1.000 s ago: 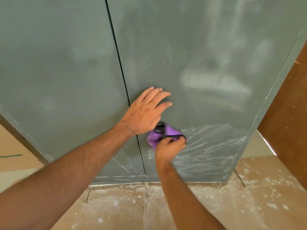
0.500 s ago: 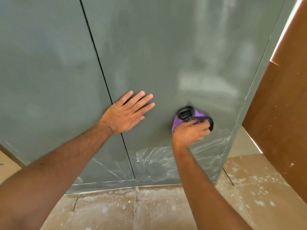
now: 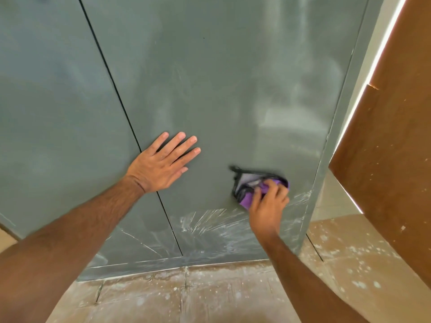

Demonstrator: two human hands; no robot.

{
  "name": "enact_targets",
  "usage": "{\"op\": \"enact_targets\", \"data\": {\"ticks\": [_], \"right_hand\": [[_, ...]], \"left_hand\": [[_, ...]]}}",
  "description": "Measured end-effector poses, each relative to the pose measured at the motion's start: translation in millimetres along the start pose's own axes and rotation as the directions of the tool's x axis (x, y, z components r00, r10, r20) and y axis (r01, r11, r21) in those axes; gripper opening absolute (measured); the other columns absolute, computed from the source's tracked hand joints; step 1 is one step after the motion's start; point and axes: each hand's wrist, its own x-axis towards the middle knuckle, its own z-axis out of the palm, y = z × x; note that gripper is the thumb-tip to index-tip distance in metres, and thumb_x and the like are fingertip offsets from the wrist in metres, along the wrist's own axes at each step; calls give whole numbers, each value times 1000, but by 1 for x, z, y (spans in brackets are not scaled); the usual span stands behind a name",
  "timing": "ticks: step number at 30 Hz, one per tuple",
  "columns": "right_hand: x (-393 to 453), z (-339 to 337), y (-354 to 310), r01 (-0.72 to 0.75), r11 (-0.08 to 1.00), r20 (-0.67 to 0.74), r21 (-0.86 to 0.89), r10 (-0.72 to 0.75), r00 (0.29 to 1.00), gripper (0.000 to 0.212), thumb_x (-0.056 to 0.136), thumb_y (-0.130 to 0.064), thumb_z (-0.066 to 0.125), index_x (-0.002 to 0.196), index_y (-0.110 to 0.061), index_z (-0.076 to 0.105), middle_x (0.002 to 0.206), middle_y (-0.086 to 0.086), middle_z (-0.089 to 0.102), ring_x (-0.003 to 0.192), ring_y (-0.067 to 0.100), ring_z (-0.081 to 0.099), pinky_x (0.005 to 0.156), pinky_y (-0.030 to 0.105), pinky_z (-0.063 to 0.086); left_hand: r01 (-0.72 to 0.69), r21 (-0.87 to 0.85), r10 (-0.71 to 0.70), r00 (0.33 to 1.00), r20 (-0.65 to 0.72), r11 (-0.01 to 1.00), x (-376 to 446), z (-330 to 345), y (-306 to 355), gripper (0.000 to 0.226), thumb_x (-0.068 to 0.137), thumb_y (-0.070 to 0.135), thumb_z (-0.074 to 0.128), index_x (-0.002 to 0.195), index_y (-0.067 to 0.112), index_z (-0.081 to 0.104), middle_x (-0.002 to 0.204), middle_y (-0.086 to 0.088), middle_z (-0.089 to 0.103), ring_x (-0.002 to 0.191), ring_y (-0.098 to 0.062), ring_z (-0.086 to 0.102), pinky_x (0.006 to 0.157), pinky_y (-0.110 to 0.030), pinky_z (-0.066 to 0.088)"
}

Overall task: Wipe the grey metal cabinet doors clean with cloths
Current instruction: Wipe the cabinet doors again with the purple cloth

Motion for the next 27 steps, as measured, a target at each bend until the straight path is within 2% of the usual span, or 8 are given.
{"op": "enact_targets", "data": {"ticks": [4,6,9,14,18,20,23,27], "right_hand": [[72,-25,13,-535,808,-140,249,576,805,48,103,-24,40,142,3,45,143,32,42,129,44,44,110,42,34],[73,-27,-8,-336,917,-238,216,383,892,43,105,-28,45,140,-2,48,142,27,43,125,38,41,104,45,36],[23,-18,18,-37,999,-31,-6,37,999,34,107,-31,50,133,-8,52,135,20,43,115,34,40,95,42,38],[68,-49,78,-509,844,-53,166,523,850,44,107,-20,41,146,1,42,141,27,50,117,33,57,68,19,41],[54,-42,40,-99,995,-135,23,101,986,36,106,-25,50,136,-5,51,136,26,46,120,34,42,102,42,38],[44,-39,64,-88,993,-71,-84,82,994,30,107,-21,46,127,1,53,128,29,48,115,45,47,100,48,38],[84,-60,67,-364,930,-169,-55,351,921,36,106,-12,39,132,9,52,132,32,52,122,48,53,102,42,40],[129,-75,1,-2,987,-352,158,58,934,24,105,-19,46,118,-1,54,116,23,52,108,33,48,96,38,36]], "left_hand": [[14,10,-14,1000,-11,1000,2,1,1,63,107,40,43,164,17,29,173,-10,17,158,-32,17,128,-52,18],[5,-10,-5,1000,-4,1000,0,0,2,63,107,40,44,164,17,29,173,-10,18,158,-32,18,127,-52,19],[4,8,-4,1000,0,1000,0,2,0,63,107,40,43,164,17,29,172,-10,19,158,-32,19,126,-53,22],[1,7,-1,1000,-31,1000,2,2,0,63,106,40,46,163,17,31,172,-11,21,157,-32,21,127,-53,20],[-1,22,2,999,-33,1000,0,1,1,64,105,41,48,162,17,33,171,-11,23,157,-33,21,127,-54,20],[0,-6,0,999,-35,1000,-1,2,1,63,105,41,47,162,17,34,171,-10,24,157,-33,22,127,-53,19],[4,31,-3,999,-53,1000,1,4,1,62,106,41,46,162,16,34,170,-11,25,156,-33,24,128,-53,17],[-5,16,6,999,-52,1000,0,2,2,63,106,42,47,162,16,35,170,-11,26,156,-33,25,127,-54,19]]}}
